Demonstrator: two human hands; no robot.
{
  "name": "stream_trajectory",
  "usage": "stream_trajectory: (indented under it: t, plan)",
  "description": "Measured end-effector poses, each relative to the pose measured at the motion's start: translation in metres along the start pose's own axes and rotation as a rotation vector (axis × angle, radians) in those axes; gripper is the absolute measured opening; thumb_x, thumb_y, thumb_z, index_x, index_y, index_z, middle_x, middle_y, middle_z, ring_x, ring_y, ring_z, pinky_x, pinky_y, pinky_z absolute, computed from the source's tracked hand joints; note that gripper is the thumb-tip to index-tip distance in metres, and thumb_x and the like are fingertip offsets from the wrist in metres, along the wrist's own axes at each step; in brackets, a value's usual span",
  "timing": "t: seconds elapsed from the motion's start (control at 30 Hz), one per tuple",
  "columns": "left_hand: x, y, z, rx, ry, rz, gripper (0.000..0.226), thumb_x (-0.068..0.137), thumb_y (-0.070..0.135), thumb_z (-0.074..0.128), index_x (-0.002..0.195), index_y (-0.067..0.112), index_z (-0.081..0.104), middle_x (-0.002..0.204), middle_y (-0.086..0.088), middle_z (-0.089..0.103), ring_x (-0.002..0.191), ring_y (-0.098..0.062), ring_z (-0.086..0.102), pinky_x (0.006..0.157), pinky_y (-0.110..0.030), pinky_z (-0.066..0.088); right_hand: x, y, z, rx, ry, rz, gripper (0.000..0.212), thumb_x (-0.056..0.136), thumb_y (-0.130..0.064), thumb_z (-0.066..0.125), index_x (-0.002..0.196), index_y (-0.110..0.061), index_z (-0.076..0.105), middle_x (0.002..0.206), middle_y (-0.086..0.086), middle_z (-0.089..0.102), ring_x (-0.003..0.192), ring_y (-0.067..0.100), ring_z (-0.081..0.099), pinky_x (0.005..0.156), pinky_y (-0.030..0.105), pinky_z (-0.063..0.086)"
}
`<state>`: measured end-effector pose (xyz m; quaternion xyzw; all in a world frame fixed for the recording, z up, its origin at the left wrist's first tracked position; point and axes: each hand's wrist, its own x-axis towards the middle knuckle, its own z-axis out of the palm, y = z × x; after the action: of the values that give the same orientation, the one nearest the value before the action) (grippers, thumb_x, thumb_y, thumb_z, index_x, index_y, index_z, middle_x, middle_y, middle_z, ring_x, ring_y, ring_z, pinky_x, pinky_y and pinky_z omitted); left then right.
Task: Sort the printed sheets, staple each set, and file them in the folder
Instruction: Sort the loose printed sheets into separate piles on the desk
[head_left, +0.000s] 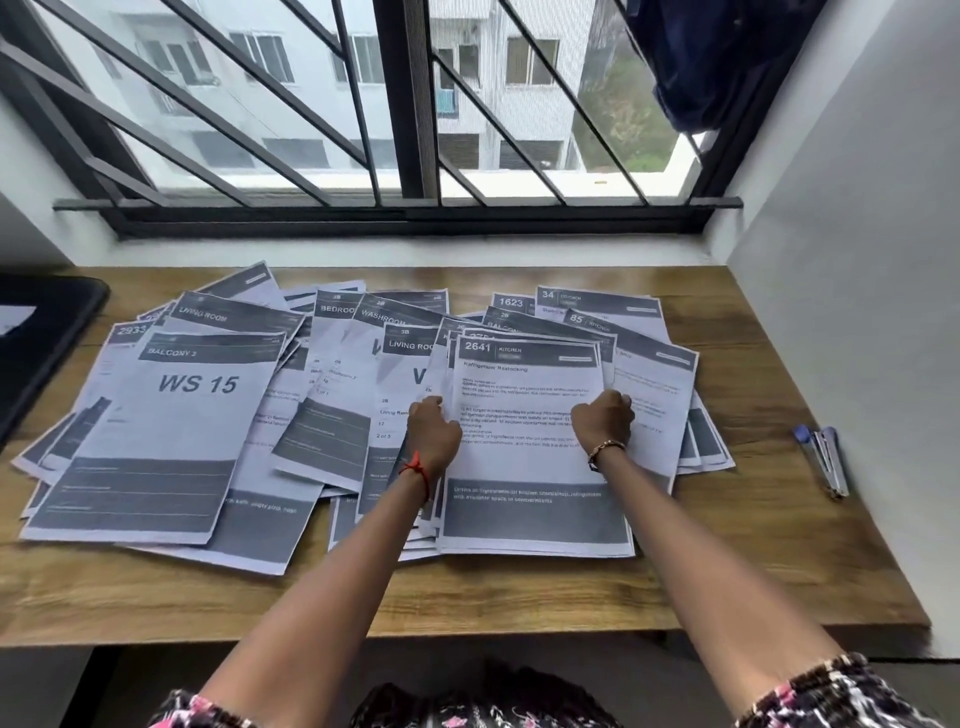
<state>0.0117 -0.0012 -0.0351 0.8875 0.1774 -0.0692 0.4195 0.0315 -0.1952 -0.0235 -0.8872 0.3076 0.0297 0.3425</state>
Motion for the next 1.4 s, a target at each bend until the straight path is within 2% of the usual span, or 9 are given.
stream_trajectory:
  t: [0.23,0.37,0.43,0.47,0.53,0.6,0.67,1.1,1.4]
  plan:
    - [-0.001,0.001,-0.003,-0.102,0.031,-0.02,0.037,0.087,-0.002,0.05,0.123,-0.006,0.052,0.121,-0.024,0.058,0.113,-0.034,0.053,0.094,-0.032,0.04,-0.002,0.007,-0.004,0.016,-0.003,-0.042,0.032,0.08,-0.004,0.049,0.109,0.009,0.055,0.121,0.025,0.054,0.112,0.039,0.051,0.088,0.04,0.045]
    - [0.002,-0.003,-0.001,-0.12,0.015,0.008,0.021,0.084,-0.003,0.05,0.097,-0.004,0.066,0.1,-0.021,0.065,0.096,-0.032,0.059,0.081,-0.032,0.044,-0.003,0.009,-0.004,0.016,0.012,-0.06,0.031,0.081,-0.004,0.048,0.109,0.008,0.055,0.122,0.024,0.053,0.112,0.039,0.052,0.088,0.04,0.045]
    - [0.002,-0.004,-0.001,-0.133,-0.005,0.017,0.018,0.083,-0.002,0.048,0.082,0.005,0.065,0.085,-0.016,0.061,0.085,-0.027,0.057,0.073,-0.031,0.042,-0.003,0.01,-0.003,0.018,0.014,-0.067,0.027,0.081,-0.003,0.049,0.103,0.009,0.057,0.118,0.025,0.055,0.108,0.04,0.054,0.085,0.039,0.046]
    - [0.001,-0.004,-0.001,-0.131,-0.004,0.032,0.018,0.083,0.0,0.048,0.082,0.006,0.065,0.085,-0.014,0.06,0.085,-0.026,0.056,0.073,-0.03,0.041,-0.003,0.01,-0.003,0.02,0.015,-0.067,0.025,0.081,-0.003,0.049,0.101,0.01,0.057,0.116,0.025,0.055,0.106,0.04,0.055,0.084,0.039,0.046]
    - [0.0,-0.003,-0.002,-0.076,0.04,0.076,0.025,0.086,0.009,0.049,0.1,0.001,0.068,0.107,-0.017,0.06,0.104,-0.031,0.053,0.087,-0.03,0.038,-0.004,0.01,-0.003,0.027,0.028,-0.064,0.022,0.081,0.0,0.048,0.099,0.011,0.057,0.115,0.027,0.055,0.103,0.041,0.056,0.082,0.038,0.046]
    - [-0.001,-0.002,-0.003,0.017,0.089,0.077,0.029,0.09,0.011,0.052,0.115,0.003,0.063,0.131,-0.018,0.044,0.123,-0.035,0.035,0.097,-0.031,0.031,-0.004,0.009,-0.003,0.042,0.051,-0.062,0.024,0.082,0.002,0.047,0.102,0.011,0.055,0.116,0.028,0.054,0.106,0.041,0.055,0.083,0.038,0.045]
    - [0.0,-0.003,-0.005,0.076,0.103,0.069,0.031,0.091,0.012,0.052,0.12,0.007,0.06,0.138,-0.018,0.035,0.127,-0.036,0.027,0.101,-0.035,0.03,-0.004,0.008,-0.002,0.06,0.078,-0.064,0.026,0.083,0.003,0.046,0.106,0.011,0.052,0.118,0.027,0.053,0.109,0.041,0.052,0.085,0.038,0.044]
    - [0.005,-0.012,-0.005,0.136,0.082,-0.004,0.026,0.09,0.016,0.056,0.114,0.009,0.062,0.131,-0.016,0.039,0.123,-0.034,0.033,0.097,-0.043,0.034,0.002,0.013,0.004,0.143,0.103,-0.023,0.024,0.082,0.004,0.045,0.103,0.013,0.052,0.115,0.029,0.054,0.108,0.042,0.051,0.087,0.04,0.043]
    - [0.007,-0.01,-0.002,0.159,0.078,-0.055,0.019,0.092,0.013,0.051,0.103,0.005,0.064,0.132,-0.017,0.036,0.125,-0.034,0.031,0.102,-0.042,0.031,-0.001,0.012,-0.001,0.162,0.177,-0.049,0.031,0.088,0.004,0.04,0.116,0.004,0.054,0.124,0.023,0.049,0.113,0.038,0.049,0.084,0.038,0.042]
